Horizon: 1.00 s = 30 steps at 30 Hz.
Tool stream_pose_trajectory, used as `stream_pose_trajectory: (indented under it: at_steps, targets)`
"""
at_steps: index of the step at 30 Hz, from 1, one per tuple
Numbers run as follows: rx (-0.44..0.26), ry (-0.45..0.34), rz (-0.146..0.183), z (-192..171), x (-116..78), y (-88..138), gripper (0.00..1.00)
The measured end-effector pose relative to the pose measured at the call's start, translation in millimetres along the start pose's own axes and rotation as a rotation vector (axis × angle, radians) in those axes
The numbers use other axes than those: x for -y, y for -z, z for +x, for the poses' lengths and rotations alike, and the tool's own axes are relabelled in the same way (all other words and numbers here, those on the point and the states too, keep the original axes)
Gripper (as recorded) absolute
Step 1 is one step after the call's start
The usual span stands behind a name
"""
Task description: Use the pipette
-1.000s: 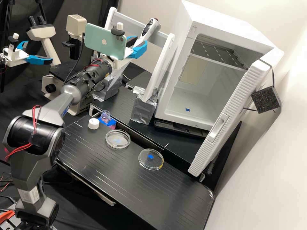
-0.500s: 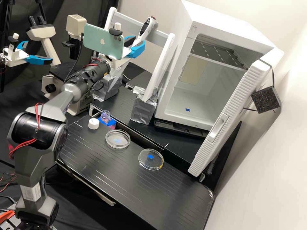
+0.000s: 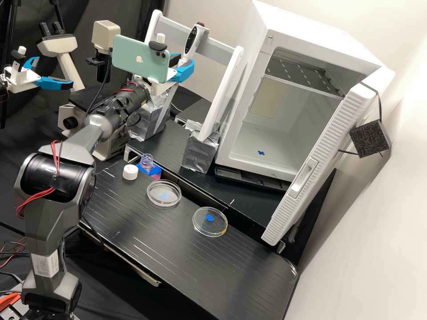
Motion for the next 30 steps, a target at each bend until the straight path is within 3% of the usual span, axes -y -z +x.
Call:
stream_pose_trajectory:
  at_steps: [8,9,14,23,30]
  targets:
    - [-0.003,0.008,-0.017,-2.8,6.8,-2.0,0.0]
    - [-0.003,0.007,-0.018,-3.0,7.8,-2.0,1.0]
    - [-0.001,0.007,-0.021,-1.6,13.2,-2.2,1.0]
    - [0.017,0.021,-0.066,3.9,21.4,-5.6,1.0]
    - [0.036,-0.006,-0.059,13.3,13.8,-1.0,1.0]
